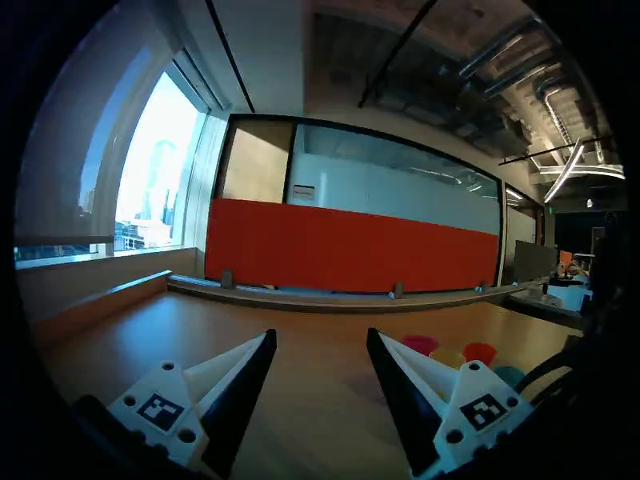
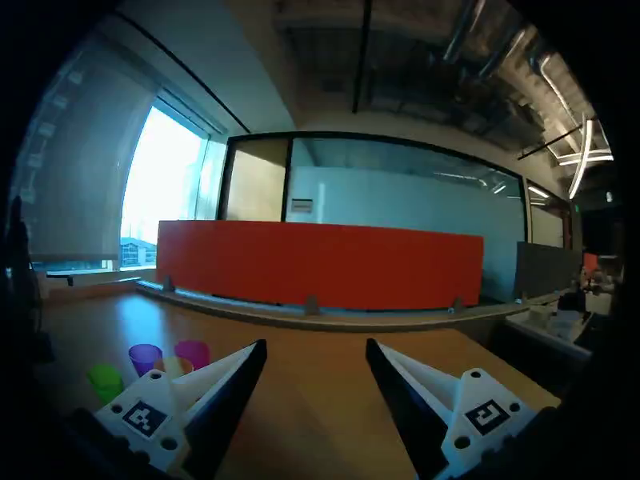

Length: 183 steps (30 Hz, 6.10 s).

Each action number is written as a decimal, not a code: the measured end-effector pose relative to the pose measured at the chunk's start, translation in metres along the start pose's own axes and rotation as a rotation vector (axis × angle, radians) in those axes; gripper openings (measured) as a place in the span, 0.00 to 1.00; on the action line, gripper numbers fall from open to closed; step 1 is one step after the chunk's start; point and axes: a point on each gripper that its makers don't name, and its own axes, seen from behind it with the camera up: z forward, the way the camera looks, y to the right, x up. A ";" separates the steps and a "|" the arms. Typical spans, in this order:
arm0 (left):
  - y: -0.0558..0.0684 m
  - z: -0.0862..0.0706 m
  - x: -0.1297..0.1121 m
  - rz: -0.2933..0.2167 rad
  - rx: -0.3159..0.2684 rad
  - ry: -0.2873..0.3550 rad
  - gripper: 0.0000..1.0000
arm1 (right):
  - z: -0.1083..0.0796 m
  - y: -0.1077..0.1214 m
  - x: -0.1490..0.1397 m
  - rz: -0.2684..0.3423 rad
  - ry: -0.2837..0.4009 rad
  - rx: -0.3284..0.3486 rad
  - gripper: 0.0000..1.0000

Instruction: Pour water

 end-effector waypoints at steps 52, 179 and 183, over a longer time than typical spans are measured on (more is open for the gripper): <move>-0.025 0.011 -0.041 0.081 0.127 0.057 0.83 | 0.016 -0.006 -0.027 0.059 -0.112 -0.053 0.96; -0.030 0.020 -0.061 0.112 0.146 -0.019 0.86 | 0.014 0.030 -0.084 0.060 -0.023 -0.092 0.98; -0.030 0.020 -0.061 0.112 0.146 -0.019 0.86 | 0.015 0.031 -0.085 0.061 -0.024 -0.092 0.98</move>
